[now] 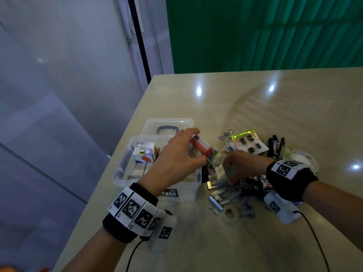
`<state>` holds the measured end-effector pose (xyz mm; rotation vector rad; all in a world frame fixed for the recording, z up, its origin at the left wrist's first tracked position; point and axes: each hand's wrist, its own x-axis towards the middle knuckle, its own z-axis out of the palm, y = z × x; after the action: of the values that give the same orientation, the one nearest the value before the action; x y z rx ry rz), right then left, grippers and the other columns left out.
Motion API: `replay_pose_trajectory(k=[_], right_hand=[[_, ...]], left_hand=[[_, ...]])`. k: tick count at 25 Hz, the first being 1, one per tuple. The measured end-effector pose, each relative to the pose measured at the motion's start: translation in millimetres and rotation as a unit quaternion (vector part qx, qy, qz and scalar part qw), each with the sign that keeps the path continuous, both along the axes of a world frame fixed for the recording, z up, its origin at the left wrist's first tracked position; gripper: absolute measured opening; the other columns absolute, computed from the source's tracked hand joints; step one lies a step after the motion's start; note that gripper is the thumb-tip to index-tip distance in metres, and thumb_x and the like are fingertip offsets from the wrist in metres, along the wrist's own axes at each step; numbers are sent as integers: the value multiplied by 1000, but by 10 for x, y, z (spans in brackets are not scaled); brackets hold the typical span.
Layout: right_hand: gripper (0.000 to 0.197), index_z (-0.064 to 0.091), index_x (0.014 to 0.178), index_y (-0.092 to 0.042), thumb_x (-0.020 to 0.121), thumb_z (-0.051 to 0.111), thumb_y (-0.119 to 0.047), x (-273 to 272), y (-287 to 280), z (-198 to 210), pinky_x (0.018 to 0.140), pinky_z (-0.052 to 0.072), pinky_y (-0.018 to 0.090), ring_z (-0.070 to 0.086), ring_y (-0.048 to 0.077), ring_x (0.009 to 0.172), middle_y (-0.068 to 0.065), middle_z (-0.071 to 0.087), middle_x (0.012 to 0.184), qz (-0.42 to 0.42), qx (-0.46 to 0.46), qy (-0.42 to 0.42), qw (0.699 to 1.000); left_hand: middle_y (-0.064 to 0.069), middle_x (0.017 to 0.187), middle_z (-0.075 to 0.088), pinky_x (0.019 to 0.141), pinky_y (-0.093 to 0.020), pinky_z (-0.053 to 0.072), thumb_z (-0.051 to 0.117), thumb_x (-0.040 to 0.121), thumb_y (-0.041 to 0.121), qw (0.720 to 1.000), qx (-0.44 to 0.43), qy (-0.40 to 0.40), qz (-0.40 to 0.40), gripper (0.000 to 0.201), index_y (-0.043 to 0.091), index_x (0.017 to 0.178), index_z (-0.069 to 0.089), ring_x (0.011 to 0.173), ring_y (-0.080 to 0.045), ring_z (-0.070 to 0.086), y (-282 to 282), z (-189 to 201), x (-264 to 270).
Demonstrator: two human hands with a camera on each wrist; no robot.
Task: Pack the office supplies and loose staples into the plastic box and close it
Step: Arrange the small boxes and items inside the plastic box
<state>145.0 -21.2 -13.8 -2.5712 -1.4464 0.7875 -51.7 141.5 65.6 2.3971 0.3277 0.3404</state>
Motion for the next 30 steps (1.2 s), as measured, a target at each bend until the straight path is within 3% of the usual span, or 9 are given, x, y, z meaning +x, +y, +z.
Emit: replay_pose_trajectory(k=[2, 5, 7, 11, 15, 17, 20, 26, 30], right_hand=[[26, 68, 85, -16, 73, 87, -31, 20, -22, 228, 58, 42, 24, 61, 16, 74, 0, 67, 86, -25, 52, 9, 998], [40, 68, 100, -18, 72, 88, -38, 42, 29, 699, 58, 44, 17, 61, 7, 76, -3, 67, 96, -66, 128, -34, 989], [47, 69, 107, -18, 70, 89, -40, -15, 163, 997, 58, 47, 14, 63, -1, 76, -4, 70, 100, -76, 192, 11, 978], [52, 68, 115, -24, 71, 85, -48, -385, 562, 1301, 66, 52, 18, 63, -6, 85, -11, 69, 103, 0, 195, 43, 980], [46, 73, 99, -22, 74, 78, -60, -797, 1133, 1223, 73, 53, 35, 60, 12, 81, -4, 65, 95, 112, 157, -25, 981], [42, 70, 93, -23, 75, 76, -60, -956, 1418, 1116, 71, 52, 33, 57, 14, 82, -6, 59, 94, 153, 133, -37, 978], [34, 61, 97, -25, 79, 77, -50, -1203, 1733, 955, 62, 43, 21, 55, 9, 79, -12, 55, 88, 194, 105, -44, 974], [40, 55, 111, -18, 82, 71, -40, -1411, 1931, 560, 69, 55, 29, 60, 15, 76, -2, 64, 95, 237, 130, -105, 957], [42, 63, 114, -15, 85, 71, -44, -1409, 1990, 518, 77, 56, 32, 60, 19, 85, 3, 60, 105, 238, 91, -146, 956]], left_hand=[[11, 124, 51, 92, -34, 53, 77, 78, 35, 1000, -9, -6, 8, 69, 30, 139, 45, 108, -12, 55, 59, 15, -24], [15, 120, 53, 92, -28, 52, 79, 77, 34, 999, -23, -39, 20, 66, 29, 135, 48, 107, -9, 57, 197, 51, -127], [15, 126, 51, 96, -26, 49, 77, 80, 38, 997, -41, -48, 43, 64, 34, 135, 45, 111, -5, 54, 379, 86, -288], [9, 131, 46, 88, -13, 40, 70, 87, 38, 986, -38, -49, 153, 61, 34, 140, 40, 111, -8, 52, 875, 119, -667], [6, 130, 46, 86, -17, 36, 63, 92, 40, 974, -45, -53, 217, 51, 32, 138, 44, 113, -8, 49, 1151, 86, -956], [7, 132, 47, 88, -20, 36, 62, 93, 39, 972, -49, -50, 226, 49, 33, 138, 44, 113, -8, 49, 1188, 33, -1030], [6, 130, 47, 80, -10, 35, 62, 93, 38, 970, -52, -53, 231, 48, 33, 137, 45, 107, -5, 50, 1210, -38, -1081], [8, 131, 45, 78, -2, 33, 61, 95, 41, 975, -55, -43, 210, 50, 32, 140, 42, 110, -4, 49, 1198, -108, -1074], [6, 131, 44, 90, -12, 36, 63, 94, 39, 980, -50, -29, 189, 51, 32, 140, 42, 116, -8, 48, 1212, -131, -1045]])
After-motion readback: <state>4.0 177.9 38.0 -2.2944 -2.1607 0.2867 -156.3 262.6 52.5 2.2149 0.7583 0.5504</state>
